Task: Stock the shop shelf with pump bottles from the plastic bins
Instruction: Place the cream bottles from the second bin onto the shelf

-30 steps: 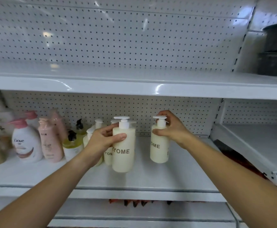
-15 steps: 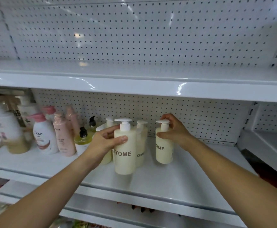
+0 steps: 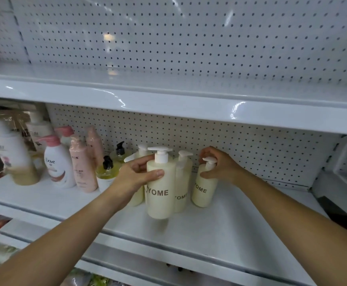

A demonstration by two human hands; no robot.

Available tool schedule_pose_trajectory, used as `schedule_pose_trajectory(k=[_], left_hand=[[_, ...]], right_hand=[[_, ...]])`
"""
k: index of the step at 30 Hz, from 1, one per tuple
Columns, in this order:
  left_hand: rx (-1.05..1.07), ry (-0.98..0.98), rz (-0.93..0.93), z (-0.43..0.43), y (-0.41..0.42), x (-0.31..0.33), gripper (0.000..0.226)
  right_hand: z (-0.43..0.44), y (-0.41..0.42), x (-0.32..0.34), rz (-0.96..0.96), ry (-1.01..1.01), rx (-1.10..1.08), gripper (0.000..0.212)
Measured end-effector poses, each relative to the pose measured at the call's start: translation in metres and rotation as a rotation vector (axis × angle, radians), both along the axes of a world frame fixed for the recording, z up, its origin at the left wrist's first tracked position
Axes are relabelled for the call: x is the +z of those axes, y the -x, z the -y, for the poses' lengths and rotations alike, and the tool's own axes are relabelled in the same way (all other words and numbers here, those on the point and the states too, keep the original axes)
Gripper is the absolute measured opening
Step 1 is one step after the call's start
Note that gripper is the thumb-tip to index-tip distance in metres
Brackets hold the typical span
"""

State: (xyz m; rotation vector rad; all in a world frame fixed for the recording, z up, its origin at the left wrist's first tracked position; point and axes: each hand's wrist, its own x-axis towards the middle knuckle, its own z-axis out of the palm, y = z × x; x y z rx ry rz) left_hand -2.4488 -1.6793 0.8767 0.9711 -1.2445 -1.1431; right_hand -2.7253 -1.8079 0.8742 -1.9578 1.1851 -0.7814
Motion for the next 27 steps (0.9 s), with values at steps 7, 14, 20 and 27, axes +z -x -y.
schedule_pose_trajectory(k=[7, 14, 20, 27], left_hand=[[-0.008, 0.007, 0.011, -0.001, 0.001, 0.002, 0.082], [-0.014, 0.005, -0.009, -0.003, 0.005, 0.003, 0.076], [-0.005, 0.0, 0.007, -0.001, 0.001, 0.001, 0.083], [-0.032, 0.007, 0.01, 0.002, 0.002, 0.002, 0.072]], right_hand=[[0.008, -0.005, 0.003, -0.095, 0.035, 0.033, 0.058], [0.018, -0.011, 0.0, -0.101, 0.076, 0.03, 0.065], [0.024, -0.015, -0.003, -0.095, 0.078, 0.03, 0.072], [0.022, -0.012, -0.008, -0.092, 0.022, 0.042, 0.09]])
